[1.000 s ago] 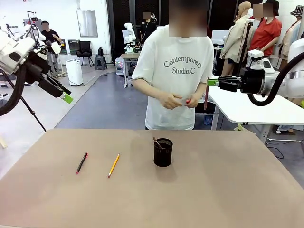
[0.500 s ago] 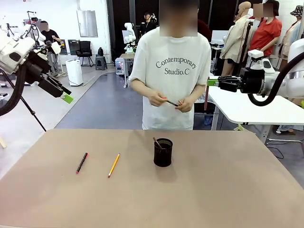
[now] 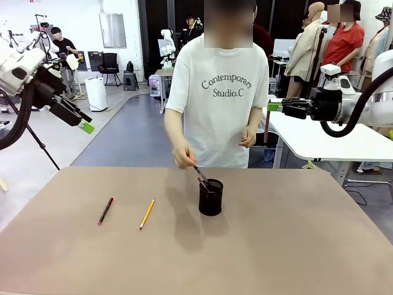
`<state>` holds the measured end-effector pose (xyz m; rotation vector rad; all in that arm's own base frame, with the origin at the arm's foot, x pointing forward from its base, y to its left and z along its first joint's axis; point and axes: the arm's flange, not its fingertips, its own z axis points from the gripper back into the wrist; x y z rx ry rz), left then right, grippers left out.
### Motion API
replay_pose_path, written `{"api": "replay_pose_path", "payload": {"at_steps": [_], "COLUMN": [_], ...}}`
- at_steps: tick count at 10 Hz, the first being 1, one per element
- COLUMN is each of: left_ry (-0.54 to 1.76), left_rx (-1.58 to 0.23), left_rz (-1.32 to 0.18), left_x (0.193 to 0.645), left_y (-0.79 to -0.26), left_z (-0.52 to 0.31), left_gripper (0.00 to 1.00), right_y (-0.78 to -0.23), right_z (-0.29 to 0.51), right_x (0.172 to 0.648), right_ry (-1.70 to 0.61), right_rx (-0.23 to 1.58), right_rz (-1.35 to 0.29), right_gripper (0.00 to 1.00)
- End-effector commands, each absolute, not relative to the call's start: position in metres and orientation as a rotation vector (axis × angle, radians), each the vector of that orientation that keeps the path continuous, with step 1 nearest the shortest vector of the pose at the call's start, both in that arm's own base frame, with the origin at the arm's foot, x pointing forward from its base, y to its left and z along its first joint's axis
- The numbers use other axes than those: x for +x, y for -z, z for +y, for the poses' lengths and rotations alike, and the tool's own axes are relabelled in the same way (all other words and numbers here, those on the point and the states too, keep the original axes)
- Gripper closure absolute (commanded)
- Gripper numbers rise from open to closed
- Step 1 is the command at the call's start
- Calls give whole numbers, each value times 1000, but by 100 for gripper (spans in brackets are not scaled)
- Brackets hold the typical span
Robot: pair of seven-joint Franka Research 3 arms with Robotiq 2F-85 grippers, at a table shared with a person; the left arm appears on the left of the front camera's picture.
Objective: Place the pens into the pen holder.
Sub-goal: Pick up a writing instrument from the table and place it into the Pen holder.
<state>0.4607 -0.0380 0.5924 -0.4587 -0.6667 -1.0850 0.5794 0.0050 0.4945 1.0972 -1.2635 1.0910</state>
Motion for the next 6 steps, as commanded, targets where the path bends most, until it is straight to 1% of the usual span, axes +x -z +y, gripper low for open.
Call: {"api": "replay_pose_path", "payload": {"at_steps": [1, 6], "left_ry": [1088, 1088], "left_rx": [-460, -460], "left_rz": [-671, -671], "left_x": [460, 460], "left_y": [-593, -593], "left_z": [-38, -38], "left_gripper": [0, 0], "right_y": [-496, -496], "right_z": [7, 7], "right_x": [579, 579], "right_ry": [-1099, -1099], "right_rx": [1096, 1096], "right_rz": [-1265, -1265], "right_gripper": [100, 100]}}
